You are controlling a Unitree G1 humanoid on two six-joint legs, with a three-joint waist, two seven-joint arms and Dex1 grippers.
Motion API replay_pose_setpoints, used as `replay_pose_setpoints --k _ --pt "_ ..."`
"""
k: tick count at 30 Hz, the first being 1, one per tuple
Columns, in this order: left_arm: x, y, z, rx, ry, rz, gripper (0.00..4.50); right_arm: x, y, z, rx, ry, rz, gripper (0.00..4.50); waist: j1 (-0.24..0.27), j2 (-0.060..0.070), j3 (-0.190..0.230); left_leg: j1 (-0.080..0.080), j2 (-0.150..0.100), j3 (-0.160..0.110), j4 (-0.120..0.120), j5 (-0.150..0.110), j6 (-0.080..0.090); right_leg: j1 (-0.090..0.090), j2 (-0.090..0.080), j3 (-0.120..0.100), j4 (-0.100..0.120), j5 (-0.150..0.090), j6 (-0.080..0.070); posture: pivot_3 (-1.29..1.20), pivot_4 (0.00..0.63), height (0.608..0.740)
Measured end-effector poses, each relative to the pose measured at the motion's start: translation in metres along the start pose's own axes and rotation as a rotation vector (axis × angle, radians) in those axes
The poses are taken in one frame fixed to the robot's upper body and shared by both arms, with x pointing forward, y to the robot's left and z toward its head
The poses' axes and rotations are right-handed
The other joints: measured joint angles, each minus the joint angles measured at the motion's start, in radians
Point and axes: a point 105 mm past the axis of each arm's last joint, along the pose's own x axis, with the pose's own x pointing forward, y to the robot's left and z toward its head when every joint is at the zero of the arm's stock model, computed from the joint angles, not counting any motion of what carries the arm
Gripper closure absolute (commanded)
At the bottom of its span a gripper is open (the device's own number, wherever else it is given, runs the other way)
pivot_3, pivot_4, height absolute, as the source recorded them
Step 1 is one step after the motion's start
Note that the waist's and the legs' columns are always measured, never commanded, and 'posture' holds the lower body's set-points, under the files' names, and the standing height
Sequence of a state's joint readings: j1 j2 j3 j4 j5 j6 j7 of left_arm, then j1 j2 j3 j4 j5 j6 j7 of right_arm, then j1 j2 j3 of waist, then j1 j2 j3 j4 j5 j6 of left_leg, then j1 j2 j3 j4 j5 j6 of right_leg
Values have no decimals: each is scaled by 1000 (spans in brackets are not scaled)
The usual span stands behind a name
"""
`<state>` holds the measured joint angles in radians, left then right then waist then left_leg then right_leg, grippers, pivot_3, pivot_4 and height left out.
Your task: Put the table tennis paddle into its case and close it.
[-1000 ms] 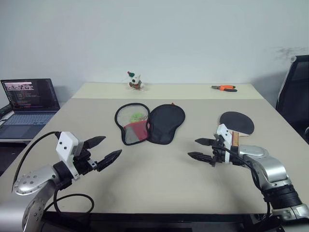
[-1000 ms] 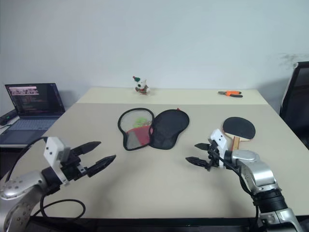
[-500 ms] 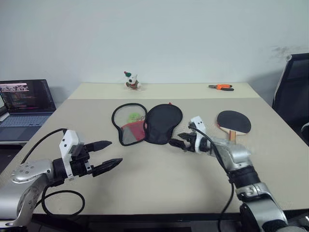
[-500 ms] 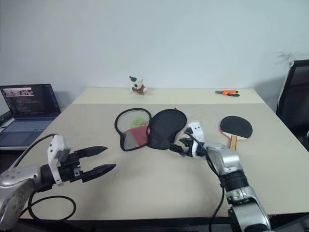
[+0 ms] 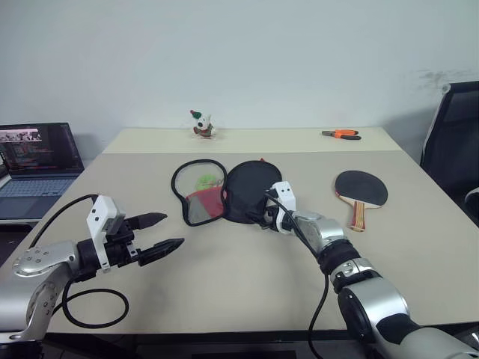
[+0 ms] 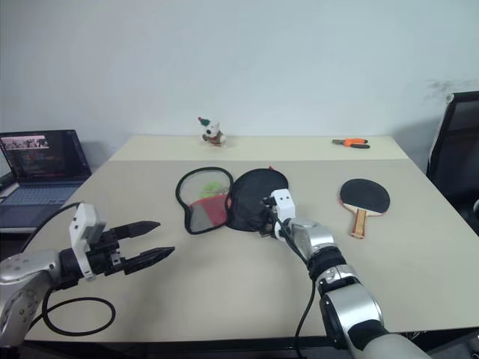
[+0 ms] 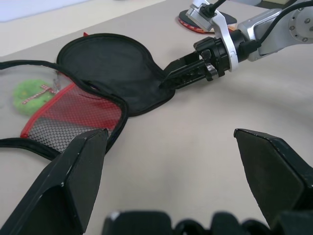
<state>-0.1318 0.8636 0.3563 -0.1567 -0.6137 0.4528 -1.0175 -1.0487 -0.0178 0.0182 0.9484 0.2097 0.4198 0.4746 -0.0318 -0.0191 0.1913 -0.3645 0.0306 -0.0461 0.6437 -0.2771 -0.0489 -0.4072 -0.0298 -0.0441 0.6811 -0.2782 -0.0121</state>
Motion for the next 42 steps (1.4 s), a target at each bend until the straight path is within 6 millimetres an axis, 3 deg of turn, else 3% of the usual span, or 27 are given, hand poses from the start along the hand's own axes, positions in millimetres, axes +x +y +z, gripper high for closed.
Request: replay_pose_setpoints --k 6,7,13,20,25,29,32,36,42 --pt "0 0 -2 -5 0 8 0 11 18 3 63 1 32 58 -3 0 0 0 1 1 -1 0 0 -1 -1 1 0 0 -1 0 150 740" --pt "0 0 -2 -7 1 11 0 13 20 4 78 -2 35 223 -3 0 0 0 1 1 -1 0 0 -1 -1 1 0 0 -1 0 150 740" --pt "-1 1 -4 -11 4 27 0 19 28 4 139 6 33 2027 -1 0 0 0 1 1 -1 0 0 -1 -2 1 0 0 -1 0 150 740" --pt "-1 0 -4 -7 5 24 0 19 13 3 242 -3 -81 4442 -1 0 0 0 1 1 -1 0 0 -1 -2 1 0 0 -1 0 150 740" --pt "0 -3 -1 9 2 15 0 16 2 10 286 -27 -149 4480 -1 0 0 0 0 1 -1 0 0 -1 -2 1 0 0 -1 0 150 740" --pt "1 -4 1 18 -1 7 0 5 -20 18 321 -48 -197 4480 1 0 0 -1 0 1 -1 0 0 -1 -3 1 0 0 -1 0 150 740" --pt "3 -6 5 27 -9 -6 0 -9 -41 25 318 -43 -227 4480 3 0 0 -1 0 1 -1 0 0 -1 -3 1 -1 0 -1 0 150 740" --pt "9 -11 12 47 -24 -44 0 -42 -83 30 306 -25 -305 4480 6 0 0 -2 -1 1 -1 0 1 -1 -3 1 -1 1 -1 0 150 740" --pt "19 -20 13 42 -23 -111 0 -67 -105 26 279 41 -323 4480 -7 0 0 0 1 4 -2 -2 3 -2 -1 4 -1 0 -1 0 150 740"
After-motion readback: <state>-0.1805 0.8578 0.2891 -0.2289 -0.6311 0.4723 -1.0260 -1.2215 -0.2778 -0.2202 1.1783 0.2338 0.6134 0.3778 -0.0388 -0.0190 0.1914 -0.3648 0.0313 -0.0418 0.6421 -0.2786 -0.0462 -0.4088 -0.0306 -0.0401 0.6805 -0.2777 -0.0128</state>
